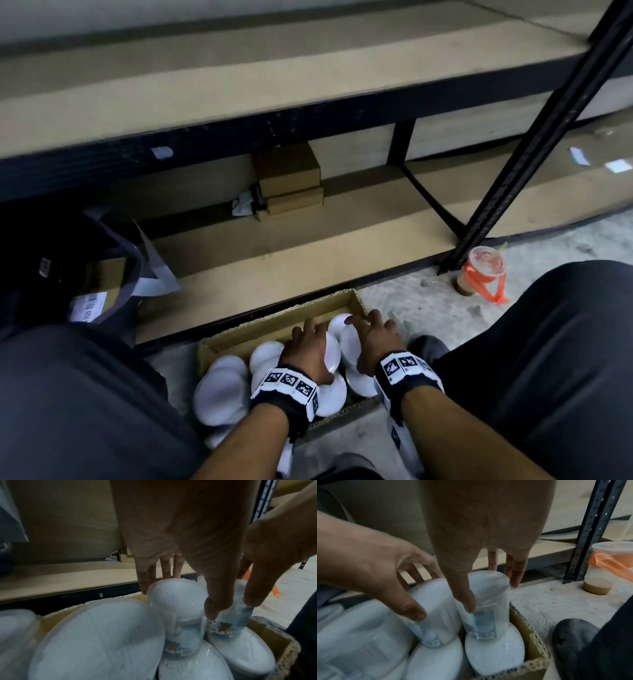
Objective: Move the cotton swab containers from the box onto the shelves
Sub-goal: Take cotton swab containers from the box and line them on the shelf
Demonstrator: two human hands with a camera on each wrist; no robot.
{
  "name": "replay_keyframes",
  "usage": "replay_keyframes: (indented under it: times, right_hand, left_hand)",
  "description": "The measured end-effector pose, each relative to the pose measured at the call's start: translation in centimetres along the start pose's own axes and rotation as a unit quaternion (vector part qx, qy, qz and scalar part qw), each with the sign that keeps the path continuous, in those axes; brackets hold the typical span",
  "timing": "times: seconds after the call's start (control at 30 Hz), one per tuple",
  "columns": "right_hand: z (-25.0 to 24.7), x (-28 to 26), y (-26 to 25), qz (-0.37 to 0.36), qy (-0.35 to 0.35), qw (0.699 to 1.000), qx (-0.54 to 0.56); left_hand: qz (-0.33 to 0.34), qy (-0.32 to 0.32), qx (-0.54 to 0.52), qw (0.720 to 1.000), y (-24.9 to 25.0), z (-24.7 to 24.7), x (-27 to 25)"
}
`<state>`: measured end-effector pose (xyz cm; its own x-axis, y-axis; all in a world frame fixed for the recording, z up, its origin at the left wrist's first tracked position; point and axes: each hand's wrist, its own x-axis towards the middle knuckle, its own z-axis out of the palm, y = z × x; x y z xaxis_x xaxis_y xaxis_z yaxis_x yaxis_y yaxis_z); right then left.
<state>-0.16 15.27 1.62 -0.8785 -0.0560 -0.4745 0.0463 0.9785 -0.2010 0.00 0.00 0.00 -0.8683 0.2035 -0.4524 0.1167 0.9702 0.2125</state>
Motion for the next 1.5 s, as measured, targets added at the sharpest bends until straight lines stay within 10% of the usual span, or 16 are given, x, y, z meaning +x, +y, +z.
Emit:
replay_keyframes:
  times: [0.5, 1.5]
  right_hand:
    - [-9.3, -0.2, -1.9, -0.041, 0.014, 0.998, 0.056]
    - [-27.2, -8.7, -5.5, -0.195, 0.33, 0.91, 0.158]
  left_hand:
    - [0.029, 0.066, -0.01, 0.997, -1.4, -10.6, -2.4]
    - [0.093, 0.292, 0.016, 0.952, 1.4, -31.8, -12.8]
